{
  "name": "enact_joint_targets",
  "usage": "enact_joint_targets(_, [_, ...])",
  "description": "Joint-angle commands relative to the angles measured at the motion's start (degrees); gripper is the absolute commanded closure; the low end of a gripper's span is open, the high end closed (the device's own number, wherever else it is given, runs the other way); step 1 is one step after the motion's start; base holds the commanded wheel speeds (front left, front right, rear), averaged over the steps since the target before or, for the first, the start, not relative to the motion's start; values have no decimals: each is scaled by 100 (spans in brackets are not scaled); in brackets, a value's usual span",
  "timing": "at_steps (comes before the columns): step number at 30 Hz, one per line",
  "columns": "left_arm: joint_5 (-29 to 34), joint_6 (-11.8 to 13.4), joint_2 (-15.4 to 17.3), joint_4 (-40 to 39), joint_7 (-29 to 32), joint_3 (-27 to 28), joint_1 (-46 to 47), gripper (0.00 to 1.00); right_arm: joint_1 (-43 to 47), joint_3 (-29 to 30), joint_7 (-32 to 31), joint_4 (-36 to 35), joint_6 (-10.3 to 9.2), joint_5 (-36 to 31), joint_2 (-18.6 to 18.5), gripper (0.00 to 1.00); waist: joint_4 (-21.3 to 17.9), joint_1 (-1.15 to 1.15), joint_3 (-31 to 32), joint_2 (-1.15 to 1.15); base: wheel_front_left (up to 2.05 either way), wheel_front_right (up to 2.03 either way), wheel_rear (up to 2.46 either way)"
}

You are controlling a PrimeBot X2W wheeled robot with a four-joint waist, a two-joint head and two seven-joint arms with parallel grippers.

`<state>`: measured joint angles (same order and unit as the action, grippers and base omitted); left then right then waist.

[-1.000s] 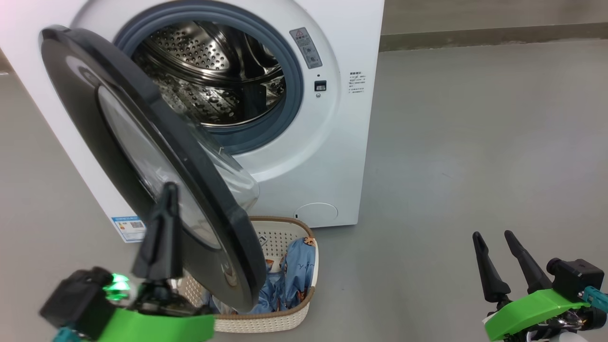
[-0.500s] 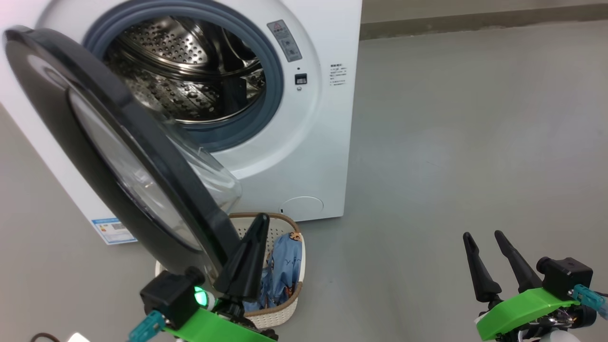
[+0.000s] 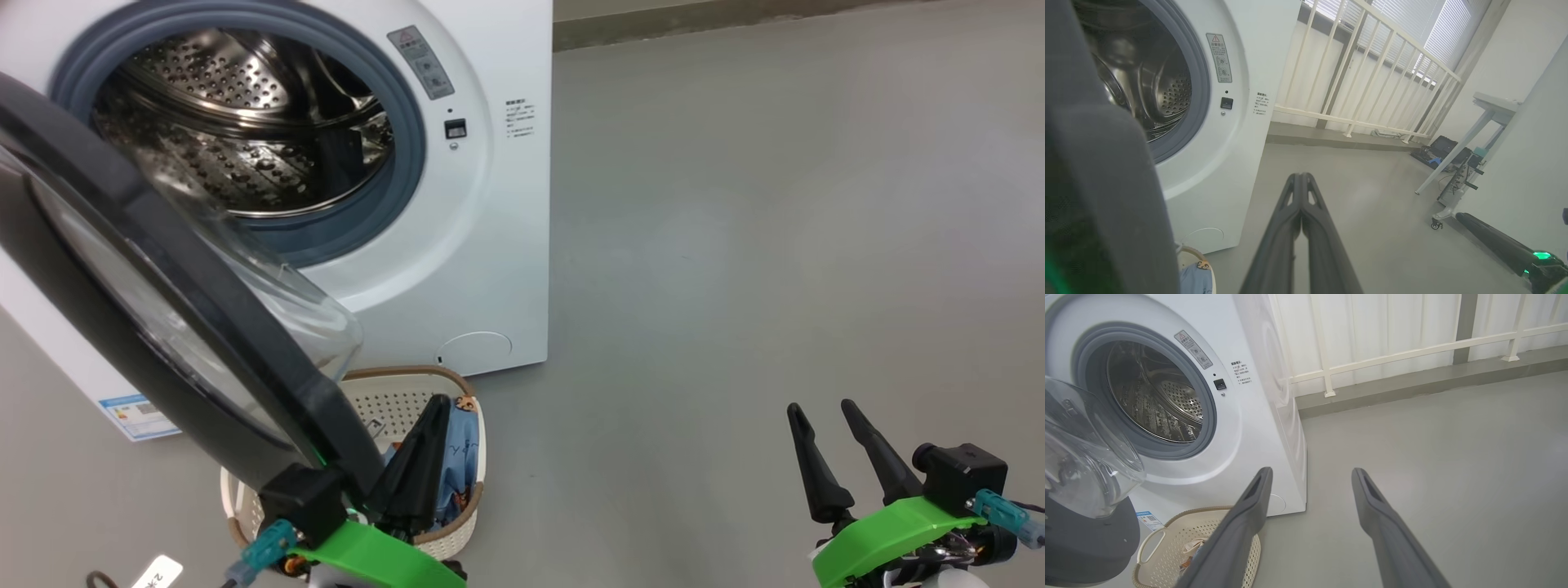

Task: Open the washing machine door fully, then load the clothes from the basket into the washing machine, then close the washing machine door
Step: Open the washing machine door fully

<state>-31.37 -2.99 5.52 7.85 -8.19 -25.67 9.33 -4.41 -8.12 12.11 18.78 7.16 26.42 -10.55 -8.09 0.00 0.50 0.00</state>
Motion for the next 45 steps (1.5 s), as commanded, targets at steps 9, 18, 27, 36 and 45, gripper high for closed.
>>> enact_joint_targets(9, [-278, 181, -66, 614, -325, 565, 412, 100, -278, -148, 29, -59, 33, -27, -68, 0, -88, 0, 38, 0, 0, 0, 0])
enact_joint_targets(18, [-405, 417, -22, 810, -297, 790, 426, 100, -253, -154, 23, -5, 33, 0, -23, 0, 133, 0, 75, 0, 0, 0, 0])
enact_joint_targets(27, [-455, 614, 144, 585, -90, 873, 237, 100, -219, -142, 49, 91, 33, 48, 32, 0, 458, 0, 130, 0, 0, 0, 0])
enact_joint_targets(36, [-460, 777, 325, 109, 83, 880, -145, 100, -206, -124, 106, 202, 33, 100, 71, 0, 857, 0, 208, 0, 0, 0, 0])
enact_joint_targets(45, [-459, 990, 549, -265, 186, 1024, -418, 100, -195, -112, 152, 287, 33, 147, 82, 0, 1240, 0, 280, 0, 0, 0, 0])
